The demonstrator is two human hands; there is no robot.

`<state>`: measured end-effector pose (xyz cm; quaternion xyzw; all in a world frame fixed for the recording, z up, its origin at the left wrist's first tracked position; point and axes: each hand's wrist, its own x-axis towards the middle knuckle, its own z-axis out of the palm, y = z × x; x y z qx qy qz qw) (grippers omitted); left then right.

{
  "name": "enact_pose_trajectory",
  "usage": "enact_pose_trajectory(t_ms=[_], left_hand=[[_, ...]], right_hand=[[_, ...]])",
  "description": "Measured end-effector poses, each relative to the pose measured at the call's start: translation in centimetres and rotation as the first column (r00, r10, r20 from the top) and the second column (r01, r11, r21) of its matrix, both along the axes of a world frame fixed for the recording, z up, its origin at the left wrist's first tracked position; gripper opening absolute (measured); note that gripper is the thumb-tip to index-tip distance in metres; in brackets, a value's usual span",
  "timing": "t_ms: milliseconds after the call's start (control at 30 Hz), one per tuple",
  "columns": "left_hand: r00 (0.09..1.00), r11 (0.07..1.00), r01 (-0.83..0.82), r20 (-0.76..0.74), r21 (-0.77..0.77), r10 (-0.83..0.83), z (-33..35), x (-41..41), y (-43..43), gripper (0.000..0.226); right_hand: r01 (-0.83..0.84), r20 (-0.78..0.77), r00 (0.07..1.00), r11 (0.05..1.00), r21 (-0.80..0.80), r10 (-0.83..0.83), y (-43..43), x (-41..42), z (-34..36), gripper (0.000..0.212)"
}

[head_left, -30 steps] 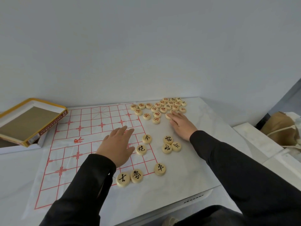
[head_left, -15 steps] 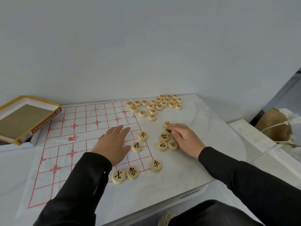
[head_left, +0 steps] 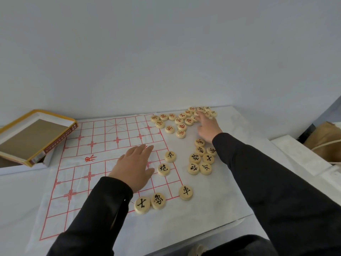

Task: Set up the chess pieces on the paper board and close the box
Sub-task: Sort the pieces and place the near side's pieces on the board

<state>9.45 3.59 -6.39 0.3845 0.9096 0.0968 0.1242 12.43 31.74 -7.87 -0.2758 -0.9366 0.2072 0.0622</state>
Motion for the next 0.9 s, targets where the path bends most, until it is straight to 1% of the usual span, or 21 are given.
enact_pose_trajectory(t_ms=[100,167,233,333,400,467,500,567,667,733,767,800,833,900], left_hand=[[1.000,1.000,-0.002,0.003,-0.001,0.002,0.0,-0.1,0.0,0.068],[1.000,1.000,0.002,0.003,0.001,-0.002,-0.1,0.0,0.0,0.069],[1.000,1.000,0.004,0.002,-0.001,-0.004,-0.2,0.2,0.0,0.069],[1.000,1.000,0.003,0.002,-0.003,-0.003,-0.3,0.4,0.1,0.069],[1.000,1.000,-0.001,-0.002,0.000,0.001,-0.2,0.4,0.1,0.069],[1.000,1.000,-0.006,-0.001,0.007,0.006,-0.2,0.2,-0.1,0.069],[1.000,1.000,-0.008,0.002,0.012,0.008,-0.1,0.2,-0.1,0.069],[1.000,1.000,-0.013,0.006,0.016,0.013,0.0,0.0,-0.1,0.069],[1.000,1.000,-0.012,0.004,0.010,0.012,-0.1,0.1,0.1,0.069],[1.000,1.000,-0.015,0.004,-0.003,0.015,-0.2,0.1,0.1,0.069],[1.000,1.000,-0.016,0.003,-0.008,0.016,-0.3,0.1,0.1,0.069],[1.000,1.000,-0.016,0.002,-0.008,0.016,-0.4,0.1,0.1,0.069],[1.000,1.000,-0.018,0.002,-0.004,0.018,-0.4,0.0,0.1,0.069],[1.000,1.000,-0.021,0.007,0.005,0.021,-0.5,-0.1,0.1,0.069]], right_hand=[[0.046,-0.181,0.982,0.999,-0.002,-0.045,-1.6,2.3,-0.3,0.056],[0.061,-0.280,0.958,0.998,-0.036,-0.068,-2.7,4.2,-0.4,0.044],[0.049,-0.352,0.934,0.999,-0.018,-0.052,-3.6,5.7,-0.6,0.036],[0.093,-0.401,0.911,0.995,-0.034,-0.099,-3.2,5.6,-0.2,0.037],[0.185,-0.341,0.918,0.979,-0.081,-0.202,-1.7,4.5,0.2,0.042],[0.275,-0.200,0.929,0.942,-0.193,-0.312,-0.1,3.4,0.3,0.047],[0.293,-0.129,0.936,0.928,-0.231,-0.328,0.4,3.0,0.3,0.050],[0.259,-0.045,0.959,0.932,-0.253,-0.279,0.5,2.3,0.2,0.054],[0.109,-0.059,0.990,0.955,-0.276,-0.130,-0.8,1.3,-0.1,0.058],[0.051,-0.128,0.988,0.971,-0.232,-0.083,-1.2,0.5,-0.5,0.056],[0.071,-0.166,0.981,0.982,-0.175,-0.100,-1.0,0.0,-0.5,0.055],[0.112,-0.172,0.976,0.987,-0.119,-0.132,-0.3,-0.4,-0.5,0.054],[0.158,-0.143,0.975,0.984,-0.080,-0.168,0.4,-0.8,-0.4,0.054],[0.230,-0.040,0.972,0.971,-0.064,-0.233,2.1,-1.1,-0.2,0.056]])
